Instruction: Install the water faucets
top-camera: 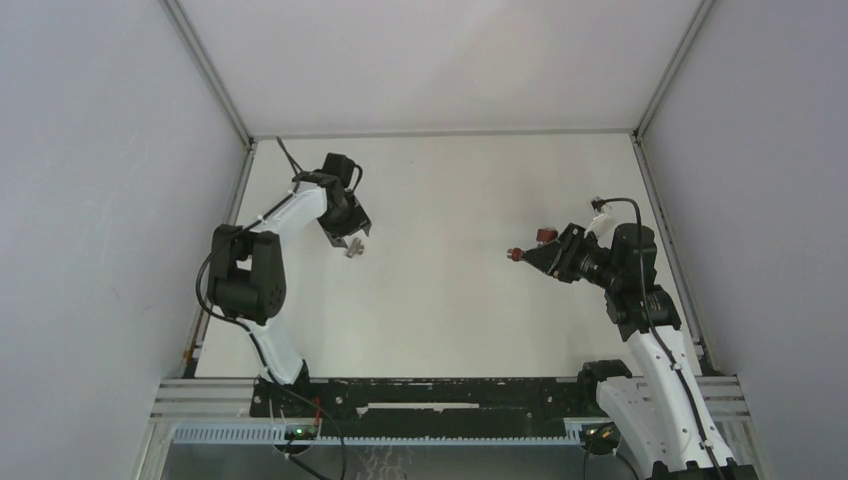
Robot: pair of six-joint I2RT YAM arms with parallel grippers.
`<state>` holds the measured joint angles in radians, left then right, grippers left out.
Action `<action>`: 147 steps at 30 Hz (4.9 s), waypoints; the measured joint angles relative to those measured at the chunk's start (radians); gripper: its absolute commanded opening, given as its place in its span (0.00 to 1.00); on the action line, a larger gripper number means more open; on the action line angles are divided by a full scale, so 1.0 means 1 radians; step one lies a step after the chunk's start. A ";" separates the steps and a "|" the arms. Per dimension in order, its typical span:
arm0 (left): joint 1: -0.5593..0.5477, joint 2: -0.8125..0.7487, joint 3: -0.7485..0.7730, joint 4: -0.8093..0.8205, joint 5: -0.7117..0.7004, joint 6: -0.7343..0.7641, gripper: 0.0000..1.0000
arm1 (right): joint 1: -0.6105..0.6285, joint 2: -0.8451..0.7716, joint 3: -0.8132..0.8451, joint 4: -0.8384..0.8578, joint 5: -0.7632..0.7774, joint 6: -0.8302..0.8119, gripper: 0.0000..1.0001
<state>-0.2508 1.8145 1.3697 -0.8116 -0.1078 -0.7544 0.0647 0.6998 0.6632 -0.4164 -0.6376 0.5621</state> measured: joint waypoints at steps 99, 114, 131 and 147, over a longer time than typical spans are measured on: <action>-0.534 0.327 0.099 -0.462 -0.930 -1.053 0.52 | -0.005 -0.020 0.000 -0.041 -0.031 -0.014 0.00; -0.549 0.403 0.168 -0.529 -0.969 -1.053 0.56 | -0.005 -0.023 0.000 -0.047 -0.037 -0.011 0.00; -0.549 0.417 0.181 -0.571 -1.016 -1.052 0.66 | -0.005 -0.023 0.000 -0.051 -0.037 -0.011 0.00; -0.542 0.131 -0.057 -0.240 -0.923 -0.610 0.74 | -0.005 -0.012 0.000 -0.051 -0.038 -0.011 0.00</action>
<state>-0.7925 1.9457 1.3125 -1.0512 -1.0309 -1.3647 0.0601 0.6876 0.6636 -0.4675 -0.6758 0.5507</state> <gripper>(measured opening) 0.736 0.364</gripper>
